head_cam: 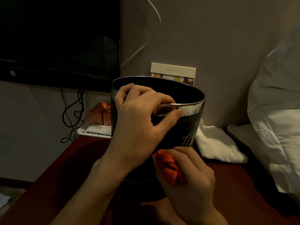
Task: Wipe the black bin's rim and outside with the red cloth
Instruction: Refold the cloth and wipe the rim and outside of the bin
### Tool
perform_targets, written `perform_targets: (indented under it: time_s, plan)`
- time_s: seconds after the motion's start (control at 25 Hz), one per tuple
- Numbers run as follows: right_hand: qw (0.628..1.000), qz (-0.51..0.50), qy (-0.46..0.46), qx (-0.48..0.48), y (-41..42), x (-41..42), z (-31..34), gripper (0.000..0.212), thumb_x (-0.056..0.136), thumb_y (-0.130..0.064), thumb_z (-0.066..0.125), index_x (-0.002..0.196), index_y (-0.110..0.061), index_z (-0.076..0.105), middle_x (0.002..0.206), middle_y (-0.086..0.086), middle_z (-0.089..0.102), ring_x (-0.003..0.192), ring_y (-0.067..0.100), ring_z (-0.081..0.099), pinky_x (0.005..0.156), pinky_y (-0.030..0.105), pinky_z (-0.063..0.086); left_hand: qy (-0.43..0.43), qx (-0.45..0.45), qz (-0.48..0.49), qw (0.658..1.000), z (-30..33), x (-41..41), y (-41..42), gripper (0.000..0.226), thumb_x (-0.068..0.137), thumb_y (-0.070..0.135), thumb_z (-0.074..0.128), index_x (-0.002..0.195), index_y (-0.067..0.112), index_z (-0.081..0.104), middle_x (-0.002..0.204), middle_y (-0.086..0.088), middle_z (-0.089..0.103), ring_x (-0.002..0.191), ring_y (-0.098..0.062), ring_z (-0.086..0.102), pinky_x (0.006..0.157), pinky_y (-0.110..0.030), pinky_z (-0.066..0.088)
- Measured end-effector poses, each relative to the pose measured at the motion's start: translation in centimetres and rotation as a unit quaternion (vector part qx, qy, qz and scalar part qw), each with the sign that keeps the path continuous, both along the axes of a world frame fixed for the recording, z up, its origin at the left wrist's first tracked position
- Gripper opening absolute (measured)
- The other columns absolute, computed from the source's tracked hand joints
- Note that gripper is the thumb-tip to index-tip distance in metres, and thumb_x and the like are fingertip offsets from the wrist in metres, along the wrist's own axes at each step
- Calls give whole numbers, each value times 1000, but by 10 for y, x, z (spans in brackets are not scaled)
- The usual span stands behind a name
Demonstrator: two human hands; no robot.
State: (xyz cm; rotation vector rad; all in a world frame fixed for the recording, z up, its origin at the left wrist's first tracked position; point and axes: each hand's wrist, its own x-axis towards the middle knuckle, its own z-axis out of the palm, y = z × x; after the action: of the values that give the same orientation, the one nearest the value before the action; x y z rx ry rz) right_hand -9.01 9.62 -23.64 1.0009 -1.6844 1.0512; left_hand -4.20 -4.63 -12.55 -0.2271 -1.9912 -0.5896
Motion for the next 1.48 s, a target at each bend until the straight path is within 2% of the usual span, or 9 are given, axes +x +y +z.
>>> perform_targets:
  time_s: [0.12,0.24,0.4,0.52,0.76,1.0,1.16,1.4,1.48]
  plan:
    - [998,-3,-26,-50,16,-5,27,18,87,-28,79,101,-17,75,97,-6,67,88,-1,62,83,10,47,0,16,-23,1000,0,-1,-7,17,79,50,59,91,38,60,86,26,51,105,18,34,101,-20,18]
    - [995,-46,-26,-87,35,-17,49,21,90,-28,77,99,-10,72,95,-2,65,85,1,59,84,6,43,-21,70,-56,996,1,1,-27,12,76,52,63,83,43,60,96,17,55,106,6,43,98,-25,29]
    - [996,-15,-50,-67,25,-15,35,17,88,-26,79,100,-15,72,96,-2,68,92,2,63,84,11,45,-12,84,-57,995,1,-1,-30,12,75,52,64,79,41,60,99,18,55,101,1,48,97,-33,35]
    - [999,6,-23,-33,8,-7,10,21,87,-27,80,95,-8,78,96,0,70,88,1,63,83,10,47,-4,87,-52,995,1,-1,-30,12,75,50,65,78,39,61,96,17,56,100,-4,51,96,-39,38]
    - [997,0,-22,-68,20,-14,29,19,88,-27,79,100,-12,75,98,-2,68,91,3,64,84,14,49,-15,97,-41,994,1,-1,-29,14,76,51,64,78,38,61,92,15,57,102,-7,51,94,-31,38]
    - [999,0,-27,-20,6,-3,17,22,88,-30,78,98,-10,79,97,-1,70,89,1,62,83,10,47,6,81,-48,996,2,-1,-25,9,81,45,62,77,37,61,95,15,57,100,-3,51,96,-44,38]
    - [995,-39,-27,-85,25,-15,55,16,92,-30,76,99,-17,71,95,-1,66,87,6,59,81,11,43,-12,95,-47,994,3,0,-22,10,81,49,59,76,40,59,89,15,58,103,-8,50,95,-44,38]
    - [999,-20,-5,-34,9,-3,43,26,89,-28,78,101,-5,77,100,1,68,91,4,61,86,8,45,-15,103,-28,994,2,0,-19,17,80,52,58,77,36,61,91,16,56,104,-9,49,95,-41,38]
    - [997,-40,1,-60,18,-9,57,24,90,-25,80,99,-3,76,98,3,68,90,5,60,87,5,42,-22,95,-19,995,2,0,-14,14,80,52,57,77,39,59,91,18,54,105,-10,47,94,-38,37]
